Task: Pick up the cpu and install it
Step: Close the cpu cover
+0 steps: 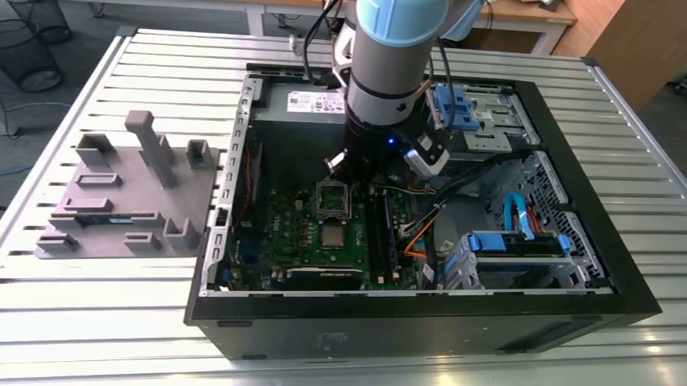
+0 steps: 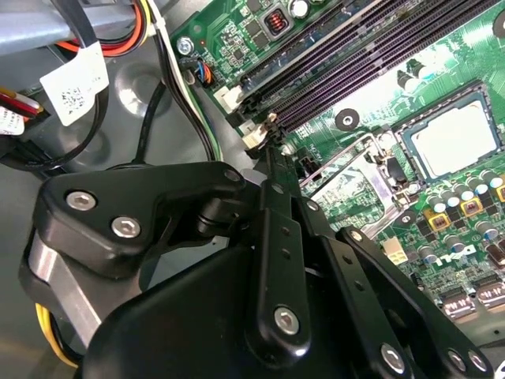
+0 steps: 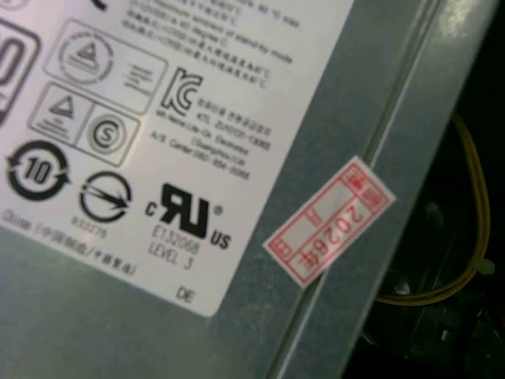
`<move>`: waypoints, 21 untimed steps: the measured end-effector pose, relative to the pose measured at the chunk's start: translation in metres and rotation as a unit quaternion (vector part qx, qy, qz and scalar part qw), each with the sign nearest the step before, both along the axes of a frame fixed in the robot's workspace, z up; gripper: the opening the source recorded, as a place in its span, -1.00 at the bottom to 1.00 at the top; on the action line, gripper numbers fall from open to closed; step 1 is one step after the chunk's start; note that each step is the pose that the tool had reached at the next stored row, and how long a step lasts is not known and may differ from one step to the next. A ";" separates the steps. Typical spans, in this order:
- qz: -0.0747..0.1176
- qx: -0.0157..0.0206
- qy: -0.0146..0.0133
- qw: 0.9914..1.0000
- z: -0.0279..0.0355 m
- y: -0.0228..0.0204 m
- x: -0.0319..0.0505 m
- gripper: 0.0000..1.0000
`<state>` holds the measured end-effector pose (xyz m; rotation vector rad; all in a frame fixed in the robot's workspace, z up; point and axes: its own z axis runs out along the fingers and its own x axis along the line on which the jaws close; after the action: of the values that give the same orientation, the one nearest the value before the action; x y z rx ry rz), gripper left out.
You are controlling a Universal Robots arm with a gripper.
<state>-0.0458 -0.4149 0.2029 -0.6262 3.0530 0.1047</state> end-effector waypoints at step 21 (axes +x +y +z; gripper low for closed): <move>0.010 0.000 0.000 1.000 0.0004 0.0000 0.0005 -0.79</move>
<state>-0.0453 -0.4149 0.2033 -0.6560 3.0472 0.1059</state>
